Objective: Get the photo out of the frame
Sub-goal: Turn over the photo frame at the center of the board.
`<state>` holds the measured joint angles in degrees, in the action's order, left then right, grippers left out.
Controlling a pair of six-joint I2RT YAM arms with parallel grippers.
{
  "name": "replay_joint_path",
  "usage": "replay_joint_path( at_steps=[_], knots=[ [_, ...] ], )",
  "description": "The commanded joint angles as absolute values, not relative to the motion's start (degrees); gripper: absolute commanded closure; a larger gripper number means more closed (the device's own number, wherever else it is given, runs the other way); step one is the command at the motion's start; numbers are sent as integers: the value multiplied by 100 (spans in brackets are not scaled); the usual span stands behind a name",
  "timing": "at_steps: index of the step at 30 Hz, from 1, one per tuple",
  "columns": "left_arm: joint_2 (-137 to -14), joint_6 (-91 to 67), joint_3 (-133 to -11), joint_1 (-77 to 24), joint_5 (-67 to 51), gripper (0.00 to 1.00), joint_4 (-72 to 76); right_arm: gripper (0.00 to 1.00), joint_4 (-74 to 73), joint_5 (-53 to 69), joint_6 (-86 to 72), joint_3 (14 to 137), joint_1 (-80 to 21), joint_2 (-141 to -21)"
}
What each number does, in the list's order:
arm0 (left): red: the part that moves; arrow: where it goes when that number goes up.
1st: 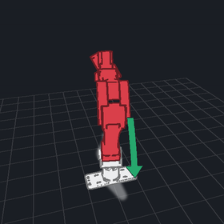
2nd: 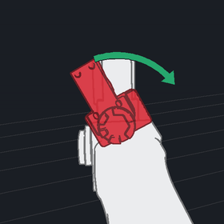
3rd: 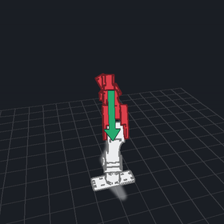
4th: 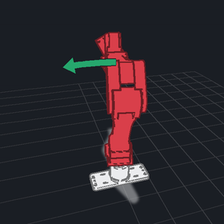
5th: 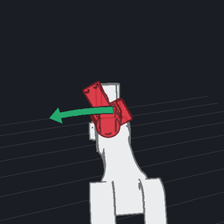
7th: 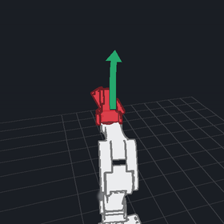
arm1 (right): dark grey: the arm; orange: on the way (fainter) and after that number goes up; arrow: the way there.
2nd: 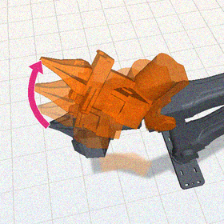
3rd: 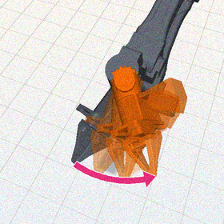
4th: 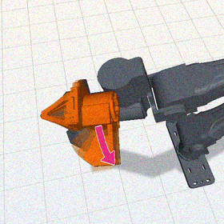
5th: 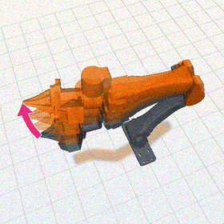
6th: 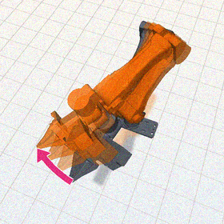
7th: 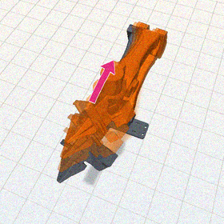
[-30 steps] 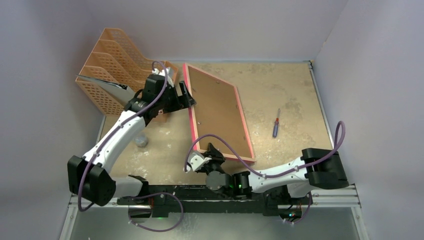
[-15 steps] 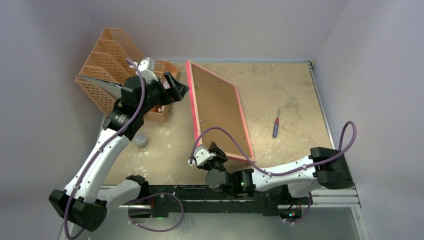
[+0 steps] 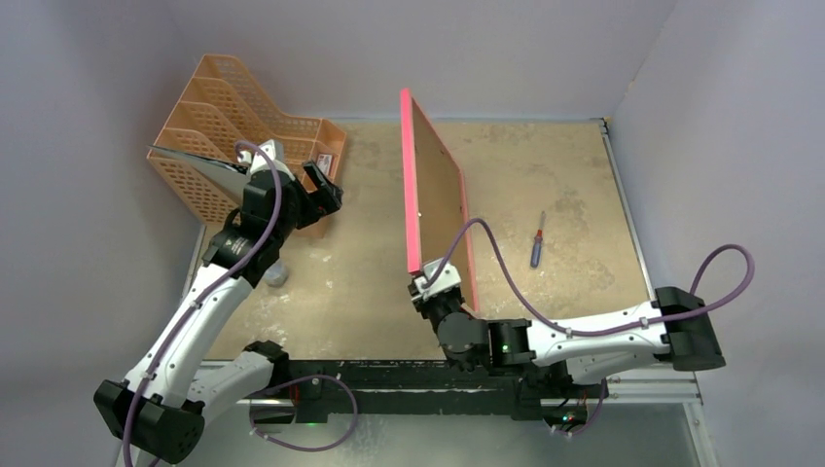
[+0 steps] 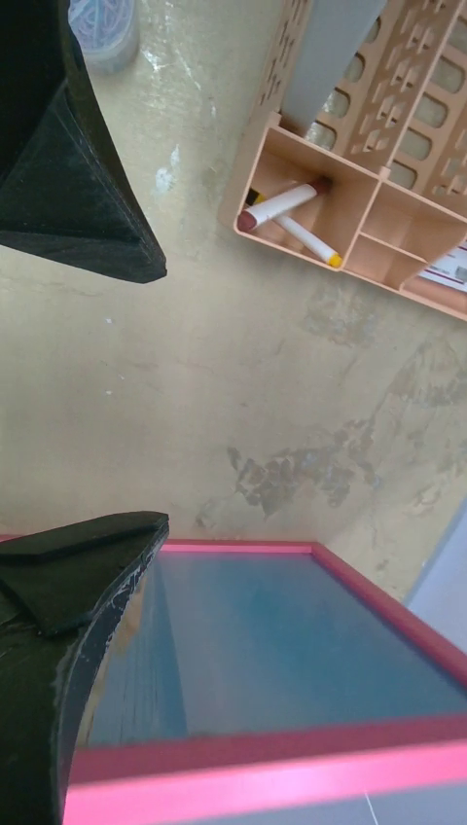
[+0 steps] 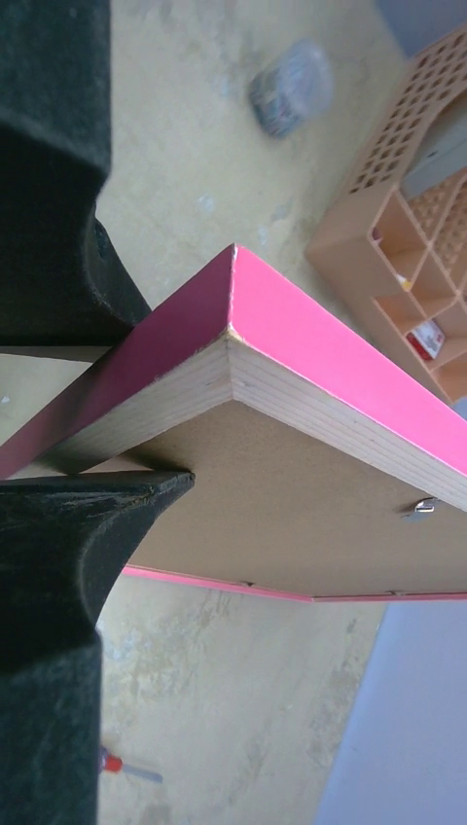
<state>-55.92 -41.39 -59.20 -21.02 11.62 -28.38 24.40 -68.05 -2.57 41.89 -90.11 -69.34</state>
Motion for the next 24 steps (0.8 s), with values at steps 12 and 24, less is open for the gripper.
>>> replay_joint_path(
  at_steps=[12,24],
  knots=[
    [-6165,-3971,-5185,-2083,190,13,-2255,100,3576,-6244,-3411,3259,-9005,-5787],
    [-6473,-3810,-4623,-2085,-344,14,-1915,100,1721,-6427,-5778,3470,-8886,-5892]
  ],
)
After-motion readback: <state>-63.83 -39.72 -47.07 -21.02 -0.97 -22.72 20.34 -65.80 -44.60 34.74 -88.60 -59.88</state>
